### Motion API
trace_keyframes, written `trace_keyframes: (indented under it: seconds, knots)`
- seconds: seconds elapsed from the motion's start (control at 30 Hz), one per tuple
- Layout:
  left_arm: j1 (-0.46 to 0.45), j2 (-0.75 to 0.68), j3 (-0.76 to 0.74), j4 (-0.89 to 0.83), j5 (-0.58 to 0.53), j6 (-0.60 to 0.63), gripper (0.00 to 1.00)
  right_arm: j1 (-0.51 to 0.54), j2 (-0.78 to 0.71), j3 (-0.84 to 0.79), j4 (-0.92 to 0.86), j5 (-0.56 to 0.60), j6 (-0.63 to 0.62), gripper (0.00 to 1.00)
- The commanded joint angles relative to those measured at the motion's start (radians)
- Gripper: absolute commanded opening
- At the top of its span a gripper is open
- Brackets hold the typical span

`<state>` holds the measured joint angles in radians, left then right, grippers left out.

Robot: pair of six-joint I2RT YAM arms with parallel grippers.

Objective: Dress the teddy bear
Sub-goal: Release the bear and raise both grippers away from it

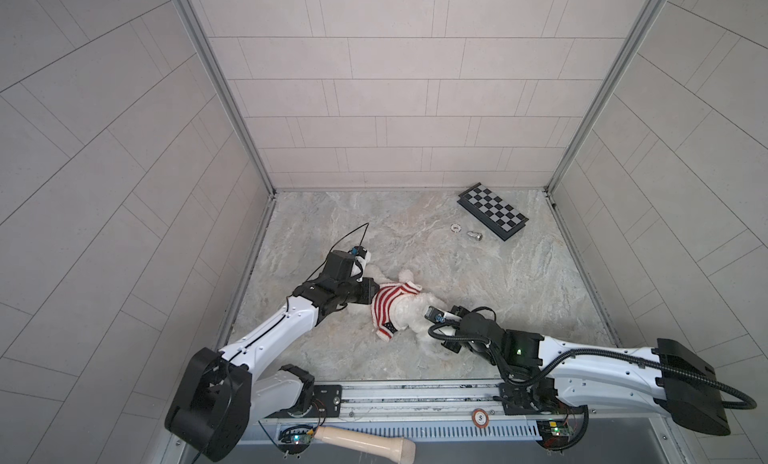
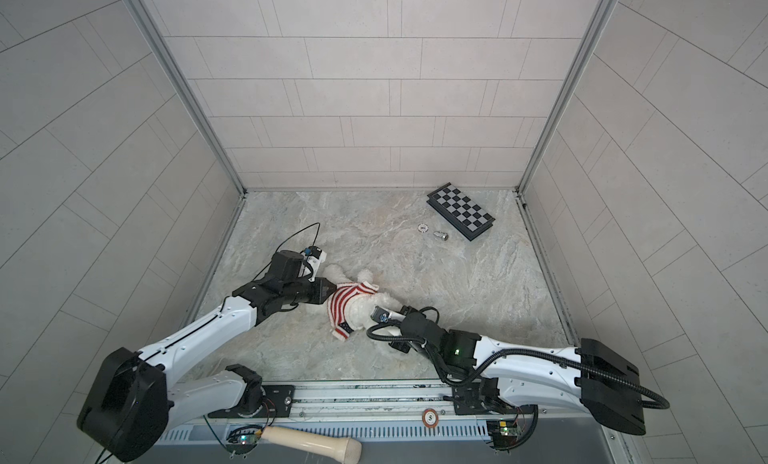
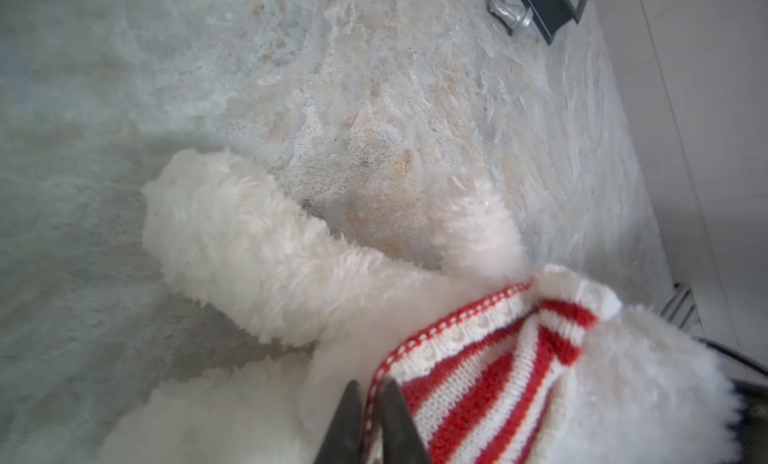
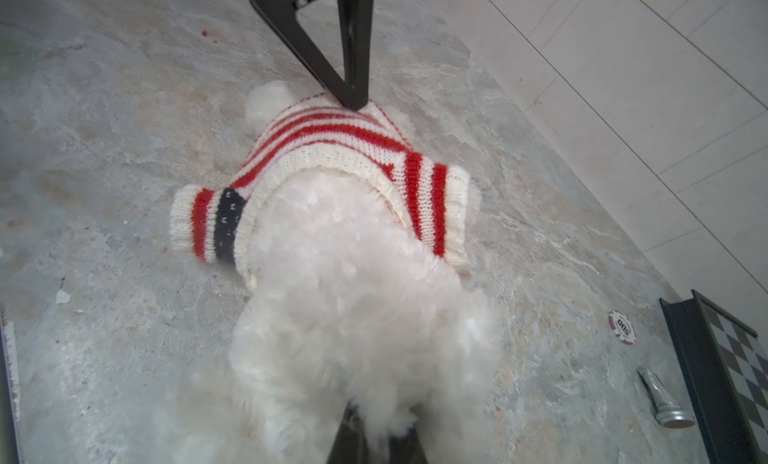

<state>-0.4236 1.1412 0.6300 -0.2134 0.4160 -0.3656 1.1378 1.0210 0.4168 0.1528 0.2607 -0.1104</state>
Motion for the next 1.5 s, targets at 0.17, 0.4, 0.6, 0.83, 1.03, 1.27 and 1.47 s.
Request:
trace_keyframes:
  seconds: [0.17,0.4,0.6,0.83,1.03,1.27,1.47]
  knots:
    - [-0.044,-0.283,0.023,-0.208,-0.285,0.153,0.75,-0.091,-0.034,0.134,-0.116,-0.015,0.391,0.0]
    - [-0.142,-0.381,-0.01,-0.138,-0.28,0.133,0.77,-0.196,0.039,0.196,-0.183,-0.141,0.621,0.0]
    - [-0.235,-0.393,-0.182,0.135,-0.204,-0.043,0.76,-0.215,0.108,0.208,-0.159,-0.155,0.704,0.06]
    - [-0.356,-0.379,-0.177,0.099,-0.34,-0.014,0.76,-0.218,0.051,0.159,-0.113,-0.19,0.727,0.46]
    - [-0.534,-0.269,-0.126,0.119,-0.433,0.052,0.78,-0.349,-0.109,0.11,-0.178,-0.247,0.717,0.65]
    - [-0.808,0.019,0.09,-0.027,-0.816,0.234,0.78,-0.715,-0.269,0.022,-0.24,-0.448,0.71,0.69]
    - [-0.918,0.268,0.243,-0.13,-0.93,0.373,0.75,-0.889,-0.293,-0.027,-0.212,-0.568,0.702,0.7]
